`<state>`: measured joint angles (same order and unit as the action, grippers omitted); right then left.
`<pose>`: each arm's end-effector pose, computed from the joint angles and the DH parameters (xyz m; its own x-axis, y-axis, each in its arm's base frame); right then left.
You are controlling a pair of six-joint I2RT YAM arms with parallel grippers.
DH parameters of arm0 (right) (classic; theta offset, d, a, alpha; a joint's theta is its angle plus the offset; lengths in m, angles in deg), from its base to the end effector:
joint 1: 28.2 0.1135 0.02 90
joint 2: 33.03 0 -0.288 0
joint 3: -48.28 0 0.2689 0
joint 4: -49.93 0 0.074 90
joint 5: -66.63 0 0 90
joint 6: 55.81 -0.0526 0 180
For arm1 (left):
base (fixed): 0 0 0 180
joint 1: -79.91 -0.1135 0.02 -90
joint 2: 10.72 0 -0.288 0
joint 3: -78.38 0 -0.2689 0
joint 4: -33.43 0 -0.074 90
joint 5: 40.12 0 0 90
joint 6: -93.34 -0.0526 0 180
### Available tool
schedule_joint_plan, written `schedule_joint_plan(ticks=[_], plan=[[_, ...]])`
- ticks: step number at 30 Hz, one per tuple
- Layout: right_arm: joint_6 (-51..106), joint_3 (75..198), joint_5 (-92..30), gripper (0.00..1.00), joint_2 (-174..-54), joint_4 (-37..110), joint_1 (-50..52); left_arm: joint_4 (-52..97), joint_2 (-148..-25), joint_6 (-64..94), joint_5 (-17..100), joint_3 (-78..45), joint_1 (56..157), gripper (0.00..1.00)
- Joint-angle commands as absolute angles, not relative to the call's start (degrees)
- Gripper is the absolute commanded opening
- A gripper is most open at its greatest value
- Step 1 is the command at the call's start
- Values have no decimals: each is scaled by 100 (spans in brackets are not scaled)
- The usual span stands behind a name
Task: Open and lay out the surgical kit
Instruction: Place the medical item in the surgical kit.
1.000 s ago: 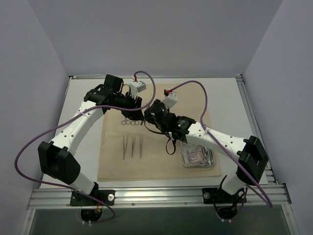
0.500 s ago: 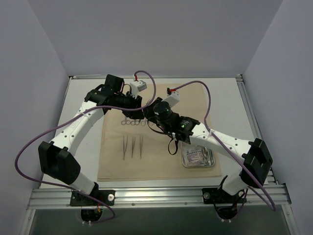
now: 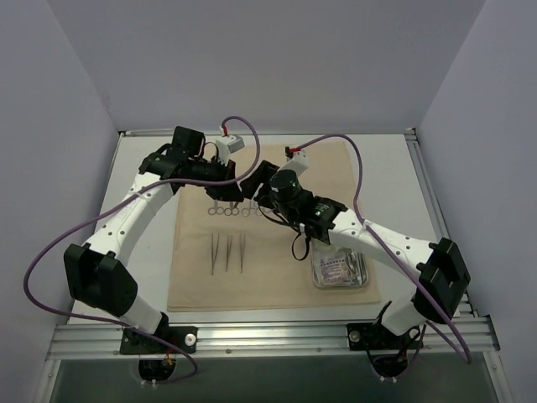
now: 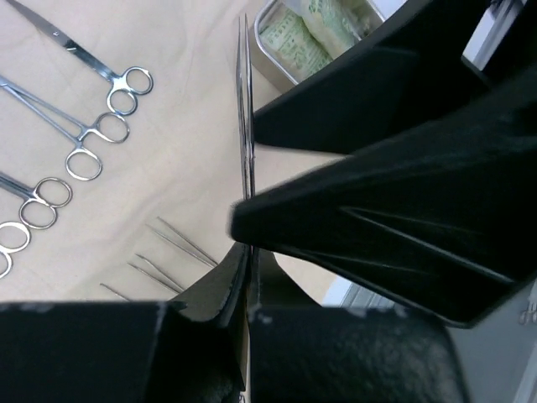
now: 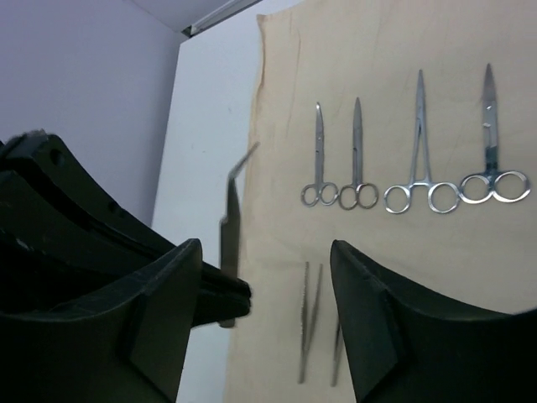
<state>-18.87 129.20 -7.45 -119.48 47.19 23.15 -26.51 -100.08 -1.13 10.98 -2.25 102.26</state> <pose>0.2568 0.2980 0.3571 -0.5188 0.5820 -0.6263 -0.2777 0.5781 0.7672 0.3163 -0.1658 0.3603 -0.6534 0.3342 -0.6792 0.7229 0.5417 -0.4289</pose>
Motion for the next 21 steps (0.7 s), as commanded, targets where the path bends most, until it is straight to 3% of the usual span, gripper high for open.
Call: schedule_joint_plan(ticks=[1, 6, 12, 15, 17, 21], plan=[[-1004, 13043, -756, 60, -11381, 4610, 2286, -2517, -9834, 44, 348, -40, 9794, 2], [-194, 12665, -1290, 64, -10486, 4758, 2146, -2438, -9641, 9, 129, 137, 9573, 2], [596, 11927, -2203, 68, -9579, 5531, 1830, -2394, -9536, 53, -952, 180, 9582, 2], [860, 11847, -2863, 73, -9578, 5865, 1759, -2280, -9448, 140, -1471, 207, 9591, 2], [932, 11873, -3205, 83, -9701, 6129, 1759, -2157, -9378, 237, -1952, 207, 9591, 2], [906, 11979, -3567, 80, -10070, 6531, 1776, -1771, -9263, 632, -2544, 110, 9599, 2]])
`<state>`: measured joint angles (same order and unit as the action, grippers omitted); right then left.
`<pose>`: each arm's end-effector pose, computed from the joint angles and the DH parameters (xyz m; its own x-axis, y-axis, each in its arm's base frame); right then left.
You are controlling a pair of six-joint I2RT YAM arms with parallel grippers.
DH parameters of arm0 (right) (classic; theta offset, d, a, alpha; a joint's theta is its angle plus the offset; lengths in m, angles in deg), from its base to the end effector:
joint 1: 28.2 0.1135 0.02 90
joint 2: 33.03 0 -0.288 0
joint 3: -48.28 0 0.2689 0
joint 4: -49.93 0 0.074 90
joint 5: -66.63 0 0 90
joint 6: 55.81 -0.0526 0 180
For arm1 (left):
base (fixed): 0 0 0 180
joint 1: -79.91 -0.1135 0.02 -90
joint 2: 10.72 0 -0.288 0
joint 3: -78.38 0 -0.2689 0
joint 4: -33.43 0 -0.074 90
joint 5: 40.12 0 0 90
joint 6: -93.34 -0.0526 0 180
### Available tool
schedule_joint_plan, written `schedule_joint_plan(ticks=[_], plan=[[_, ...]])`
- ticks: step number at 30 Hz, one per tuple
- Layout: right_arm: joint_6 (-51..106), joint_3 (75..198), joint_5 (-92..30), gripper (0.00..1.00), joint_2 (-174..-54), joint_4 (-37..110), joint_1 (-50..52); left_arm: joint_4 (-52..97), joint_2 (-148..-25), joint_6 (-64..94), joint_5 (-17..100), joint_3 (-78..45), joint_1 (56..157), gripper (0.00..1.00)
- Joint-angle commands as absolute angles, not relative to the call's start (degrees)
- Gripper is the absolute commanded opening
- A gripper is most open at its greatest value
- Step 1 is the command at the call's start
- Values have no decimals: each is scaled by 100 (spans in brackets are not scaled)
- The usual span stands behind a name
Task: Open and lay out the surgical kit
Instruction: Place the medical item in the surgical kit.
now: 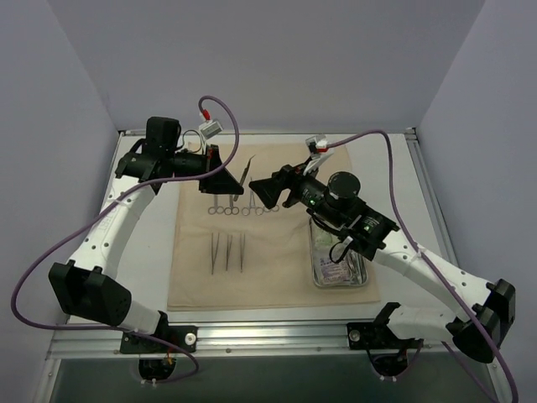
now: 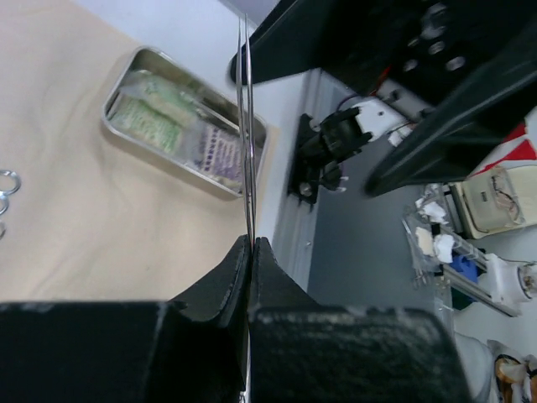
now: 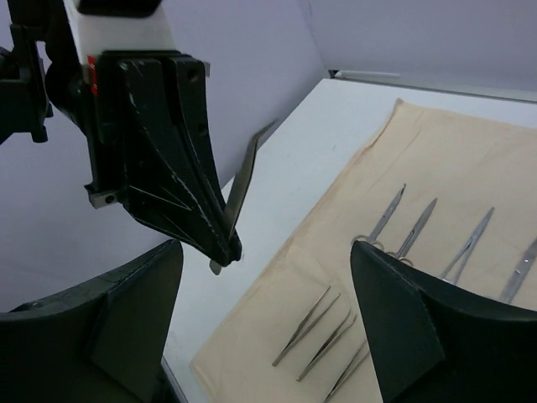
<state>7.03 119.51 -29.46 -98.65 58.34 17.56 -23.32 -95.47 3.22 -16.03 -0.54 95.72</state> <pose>0.1992 0.2126 0.4327 -0.2076 0.4374 -0.8750 -0.7749 0.4724 0.4200 0.2990 -0.1346 0.4140 -0.6222 0.1771 -0.7626 0.7812 0.2030 -0.5903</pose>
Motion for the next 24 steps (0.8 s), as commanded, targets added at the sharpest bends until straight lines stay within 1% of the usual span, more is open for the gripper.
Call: schedule_joint_plan(ticks=[1, 3, 4, 5, 9, 11, 14, 20, 24], plan=[[836, 11944, -3602, 75, -10097, 6682, 1803, -1587, -9237, 798, -2562, 67, 9608, 2], [748, 11804, -3655, 68, -10062, 7059, 1812, -1454, -9193, 914, -2536, -83, 9643, 2], [608, 11621, -3533, 55, -10036, 7383, 1846, -1236, -9141, 1088, -2553, -135, 9652, 2], [537, 11497, -3489, 51, -10001, 7552, 1864, -1112, -9123, 1186, -2562, -275, 9661, 2], [299, 11206, -3532, 48, -10044, 8124, 1864, -900, -8991, 1345, -2562, -408, 9661, 2], [186, 11136, -3628, 43, -10114, 8379, 1873, -882, -8964, 1362, -2536, -417, 9661, 2], [141, 11144, -3752, 39, -10158, 8643, 1891, -838, -8938, 1397, -2500, -452, 9661, 2], [273, 11162, -3805, 39, -9939, 8556, 1900, -803, -8912, 1459, -2484, -488, 9661, 2], [202, 11266, -3665, 39, -10070, 8485, 1926, -733, -8929, 1520, -2412, -514, 9713, 2]])
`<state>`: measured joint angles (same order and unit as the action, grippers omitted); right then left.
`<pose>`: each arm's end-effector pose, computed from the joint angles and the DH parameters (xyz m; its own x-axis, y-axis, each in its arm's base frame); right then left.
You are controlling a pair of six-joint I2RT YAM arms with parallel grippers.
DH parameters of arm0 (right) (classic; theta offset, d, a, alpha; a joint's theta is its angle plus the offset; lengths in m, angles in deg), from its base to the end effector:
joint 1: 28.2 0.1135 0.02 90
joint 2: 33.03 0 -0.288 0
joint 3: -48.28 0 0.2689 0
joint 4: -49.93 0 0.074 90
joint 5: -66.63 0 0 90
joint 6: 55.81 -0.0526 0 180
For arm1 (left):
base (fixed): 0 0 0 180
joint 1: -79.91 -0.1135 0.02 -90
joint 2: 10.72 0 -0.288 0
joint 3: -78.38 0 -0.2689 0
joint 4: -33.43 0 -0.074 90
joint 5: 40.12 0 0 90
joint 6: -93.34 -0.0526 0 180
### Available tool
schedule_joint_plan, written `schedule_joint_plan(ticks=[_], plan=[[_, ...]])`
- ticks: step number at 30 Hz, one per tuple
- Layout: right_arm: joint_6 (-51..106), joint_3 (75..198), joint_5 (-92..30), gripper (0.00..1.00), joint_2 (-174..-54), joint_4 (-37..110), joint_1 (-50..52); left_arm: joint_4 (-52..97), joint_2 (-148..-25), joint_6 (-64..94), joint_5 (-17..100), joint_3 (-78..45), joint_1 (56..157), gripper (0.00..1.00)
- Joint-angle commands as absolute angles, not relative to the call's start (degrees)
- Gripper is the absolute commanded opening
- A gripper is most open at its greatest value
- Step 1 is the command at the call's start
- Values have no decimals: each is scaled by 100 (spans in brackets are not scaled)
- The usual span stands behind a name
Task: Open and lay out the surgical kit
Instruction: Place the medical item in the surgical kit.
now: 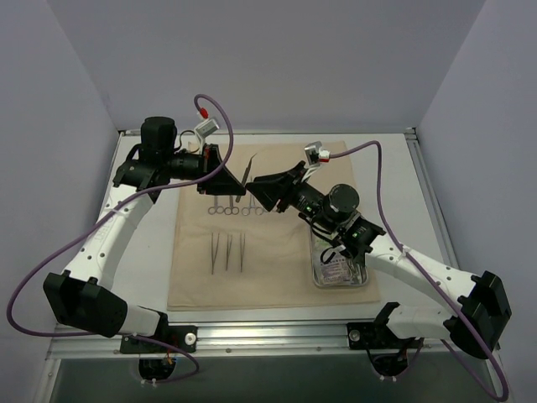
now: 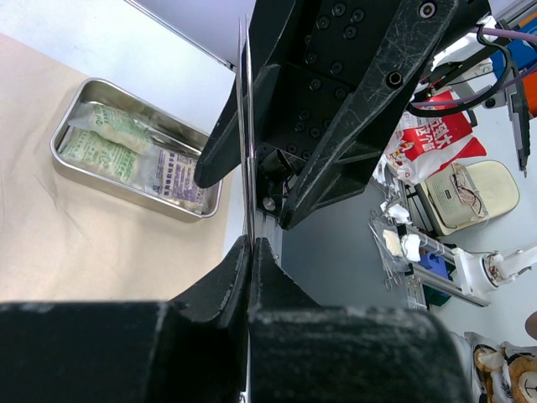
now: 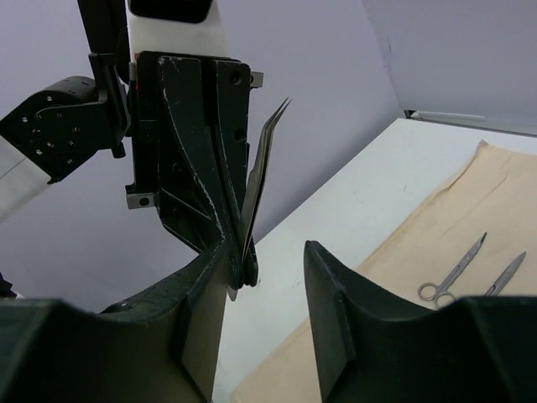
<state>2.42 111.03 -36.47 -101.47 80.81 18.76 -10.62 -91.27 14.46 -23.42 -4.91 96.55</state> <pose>0.1927 0.2238 0.4080 -0.2015 0.5355 -0.8201 -0.8772 0.2739 0.3944 0.2824 -0.1370 0.4307 -0.6121 0.1251 -0.7808 0.7902 0.0581 -0.6101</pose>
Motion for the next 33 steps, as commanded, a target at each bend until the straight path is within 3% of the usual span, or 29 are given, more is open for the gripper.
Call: schedule_joint_plan(ticks=[1, 11, 15, 22, 25, 28, 29, 30, 33], plan=[[211, 11302, -3629, 35, -10114, 8468, 1943, -681, -8929, 1582, -2439, -523, 9722, 2], [97, 11408, -3681, 25, -10255, 8590, 2023, -347, -8912, 1828, -2553, -689, 9740, 2], [53, 11346, -3594, 15, -10264, 8696, 2023, -162, -8903, 1986, -2597, -778, 9740, 2], [53, 11390, -3471, 13, -10255, 8687, 2023, -153, -8876, 2004, -2615, -822, 9740, 2], [18, 11443, -3462, 0, -10308, 8670, 2023, -153, -8868, 2013, -2606, -821, 9740, 2], [-17, 11495, -3261, 0, -10317, 8495, 2023, -153, -8859, 2004, -2501, -839, 9740, 2], [-9, 11530, -3173, 0, -10290, 8242, 2023, -188, -8859, 1995, -2422, -839, 9740, 5], [-9, 11566, -3085, 0, -10282, 8109, 2023, -397, -8876, 1821, -2221, -787, 9731, 19], [-70, 11654, -2768, 0, -10273, 7677, 2023, -1107, -8929, 1190, -1895, -568, 9740, 32]])
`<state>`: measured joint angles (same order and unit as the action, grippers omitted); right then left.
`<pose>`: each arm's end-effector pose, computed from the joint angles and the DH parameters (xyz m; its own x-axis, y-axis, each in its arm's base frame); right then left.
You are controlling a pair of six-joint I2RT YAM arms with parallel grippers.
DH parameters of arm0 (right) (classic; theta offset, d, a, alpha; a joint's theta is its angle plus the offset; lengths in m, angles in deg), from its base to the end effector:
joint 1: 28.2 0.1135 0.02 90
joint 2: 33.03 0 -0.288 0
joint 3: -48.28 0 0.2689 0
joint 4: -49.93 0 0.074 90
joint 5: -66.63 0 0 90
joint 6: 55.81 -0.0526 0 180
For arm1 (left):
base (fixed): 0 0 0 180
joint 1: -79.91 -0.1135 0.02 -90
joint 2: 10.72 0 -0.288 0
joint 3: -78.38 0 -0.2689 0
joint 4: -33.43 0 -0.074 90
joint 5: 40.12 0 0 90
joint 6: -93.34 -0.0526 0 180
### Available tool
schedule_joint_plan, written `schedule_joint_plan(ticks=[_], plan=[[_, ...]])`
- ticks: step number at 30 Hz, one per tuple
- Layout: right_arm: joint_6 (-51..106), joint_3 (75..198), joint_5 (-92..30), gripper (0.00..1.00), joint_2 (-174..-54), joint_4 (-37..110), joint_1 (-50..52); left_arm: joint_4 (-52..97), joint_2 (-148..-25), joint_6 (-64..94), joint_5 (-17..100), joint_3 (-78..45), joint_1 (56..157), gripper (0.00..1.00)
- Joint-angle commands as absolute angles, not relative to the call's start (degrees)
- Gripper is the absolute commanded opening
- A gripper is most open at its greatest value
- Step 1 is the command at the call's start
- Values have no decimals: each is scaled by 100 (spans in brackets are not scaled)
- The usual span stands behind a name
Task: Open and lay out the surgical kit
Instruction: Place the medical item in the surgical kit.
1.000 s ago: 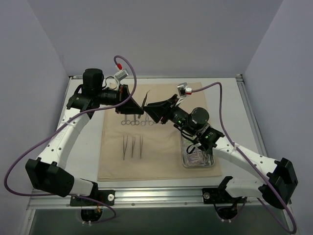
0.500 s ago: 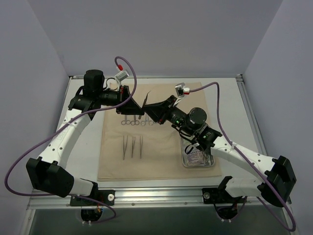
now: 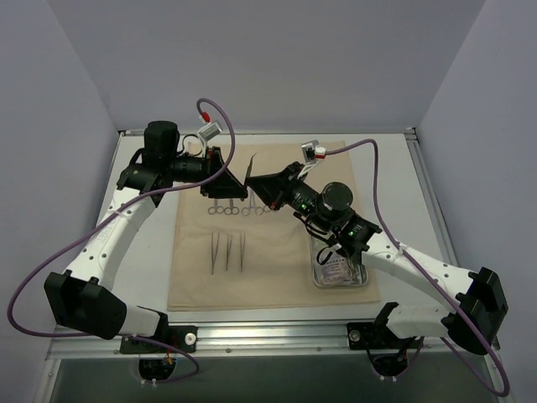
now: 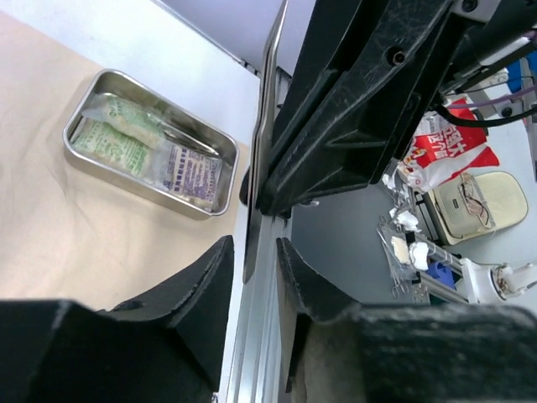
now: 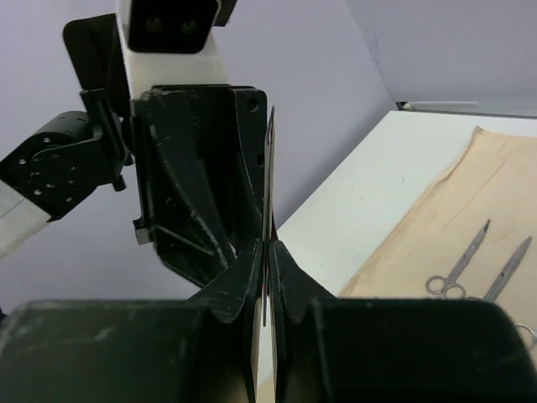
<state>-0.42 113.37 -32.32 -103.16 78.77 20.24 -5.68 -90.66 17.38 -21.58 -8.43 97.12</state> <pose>0.1964 0.2338 0.4116 -0.2531 0.5602 -0.7887 -0.8381 0.2802 0.4680 0.2843 -0.1403 0.4191 -0.6247 0.1128 -0.7727 0.7808 0.0811 -0.6195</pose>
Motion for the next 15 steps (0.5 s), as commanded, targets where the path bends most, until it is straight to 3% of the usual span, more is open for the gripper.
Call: schedule_joint_plan(ticks=[1, 3, 4, 6, 10, 11, 15], plan=[[-87, 11671, -2715, 0, -10273, 7598, 2023, -1198, -8929, 1100, -1703, -541, 9740, 37], [-158, 11689, -2522, 0, -10290, 7370, 2023, -1434, -8947, 898, -1596, -479, 9731, 56], [-184, 11706, -2443, 0, -10299, 7256, 2023, -1584, -8955, 740, -1438, -427, 9731, 60], [-272, 11882, -2030, 0, -10351, 6694, 2023, -2458, -8964, -125, -1149, -243, 9731, 64], [-693, 12391, -1389, 0, -10623, 5263, 2031, -3606, -8877, -1063, 518, 162, 9723, 68], [-842, 12557, -1196, 0, -10859, 4363, 2101, -3685, -8850, -1063, 1619, 163, 9722, 68], [-1537, 13331, -517, 0, -11747, 2546, 2365, -3862, -8780, -897, 3939, 40, 9626, 68]])
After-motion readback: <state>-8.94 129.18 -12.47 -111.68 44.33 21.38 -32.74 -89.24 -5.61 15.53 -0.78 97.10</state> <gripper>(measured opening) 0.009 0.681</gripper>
